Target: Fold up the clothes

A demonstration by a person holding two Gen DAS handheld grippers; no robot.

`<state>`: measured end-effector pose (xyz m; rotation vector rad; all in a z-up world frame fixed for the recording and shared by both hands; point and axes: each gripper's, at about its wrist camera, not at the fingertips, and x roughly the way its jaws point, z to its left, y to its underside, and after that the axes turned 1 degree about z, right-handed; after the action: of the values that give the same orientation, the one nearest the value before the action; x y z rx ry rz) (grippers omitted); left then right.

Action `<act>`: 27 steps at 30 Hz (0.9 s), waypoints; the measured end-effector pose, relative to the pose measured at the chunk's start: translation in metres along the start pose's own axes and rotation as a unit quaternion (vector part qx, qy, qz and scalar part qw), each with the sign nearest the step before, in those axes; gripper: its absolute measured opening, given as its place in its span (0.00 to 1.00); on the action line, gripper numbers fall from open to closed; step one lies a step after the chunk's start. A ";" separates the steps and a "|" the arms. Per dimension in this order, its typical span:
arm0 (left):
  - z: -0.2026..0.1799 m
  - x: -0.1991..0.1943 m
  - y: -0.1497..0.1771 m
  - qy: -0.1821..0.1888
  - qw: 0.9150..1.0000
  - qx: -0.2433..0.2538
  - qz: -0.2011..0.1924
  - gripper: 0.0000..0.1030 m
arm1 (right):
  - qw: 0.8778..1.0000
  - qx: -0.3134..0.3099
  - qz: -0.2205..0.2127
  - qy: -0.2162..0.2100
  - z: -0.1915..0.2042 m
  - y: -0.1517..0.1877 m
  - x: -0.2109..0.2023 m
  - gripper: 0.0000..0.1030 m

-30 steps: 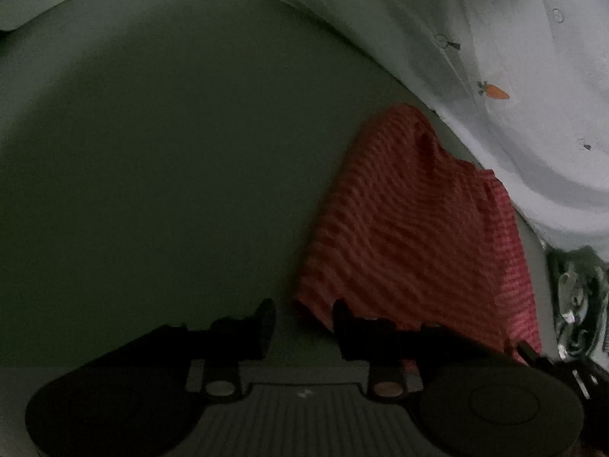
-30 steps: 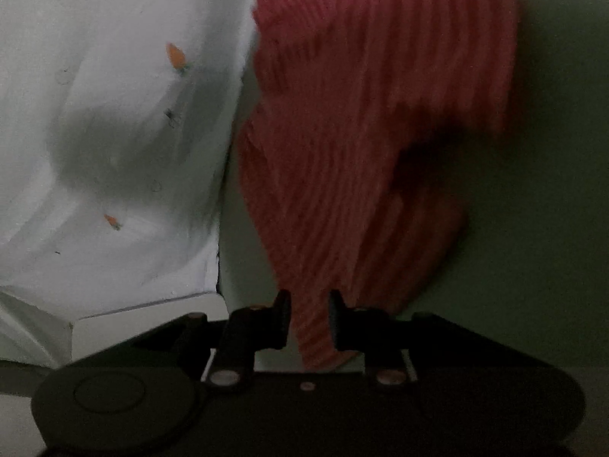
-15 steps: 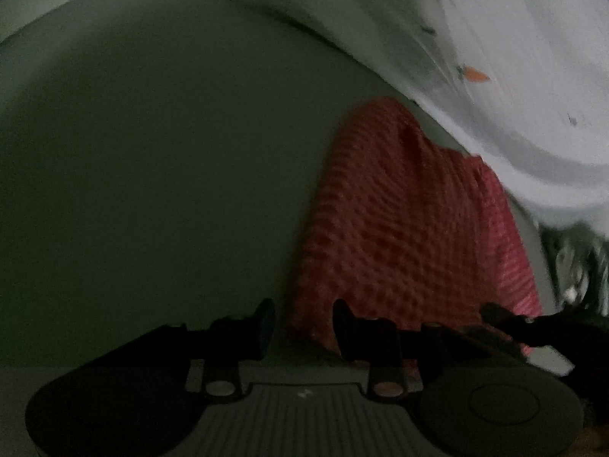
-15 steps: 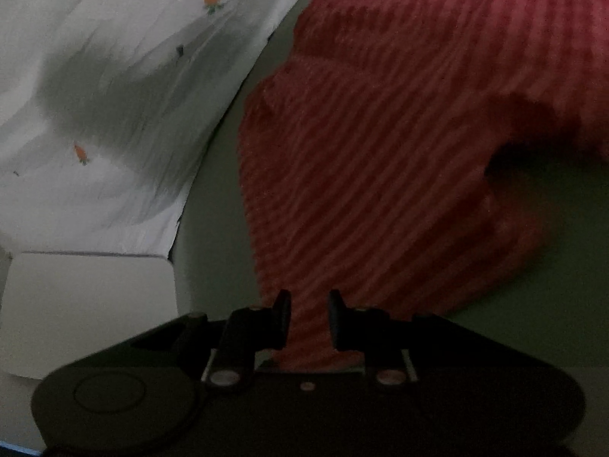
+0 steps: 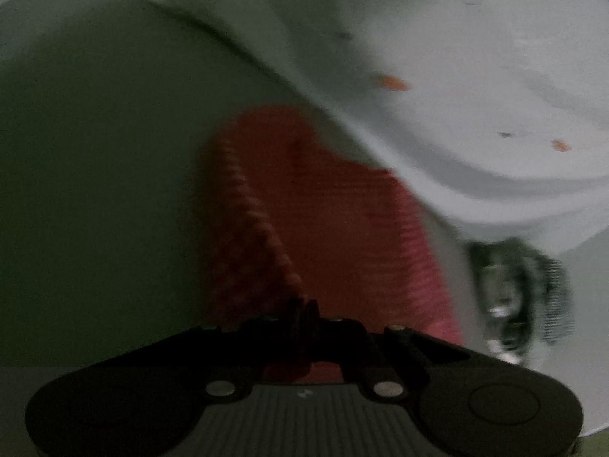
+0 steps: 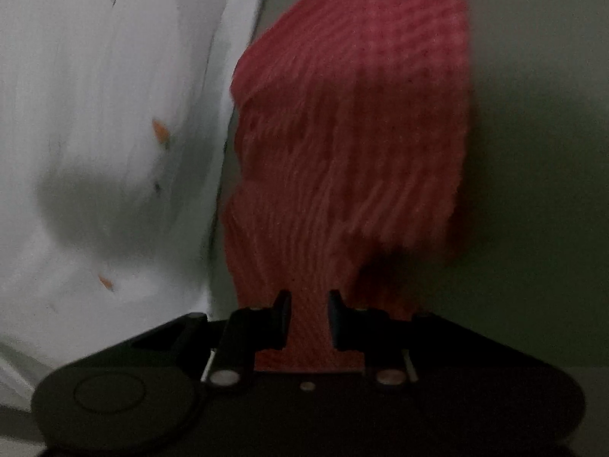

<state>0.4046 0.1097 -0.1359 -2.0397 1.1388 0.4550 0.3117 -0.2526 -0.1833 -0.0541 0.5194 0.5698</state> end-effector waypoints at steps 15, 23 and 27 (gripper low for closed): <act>-0.113 0.116 0.044 0.062 0.996 -0.014 0.069 0.27 | 0.999 0.027 0.009 -0.038 -0.024 -0.131 -0.060 0.22; -0.052 0.073 0.067 -0.048 0.988 -0.145 -0.009 0.31 | 0.995 -0.013 0.099 -0.011 -0.014 -0.165 0.002 0.22; -0.029 0.064 0.079 -0.103 0.980 -0.171 -0.015 0.31 | 0.989 -0.062 0.137 0.014 -0.005 -0.165 0.033 0.27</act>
<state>0.3714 0.0250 -0.1900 -2.2329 0.9535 0.8751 0.4202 -0.3763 -0.2193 -0.1102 0.5219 0.8708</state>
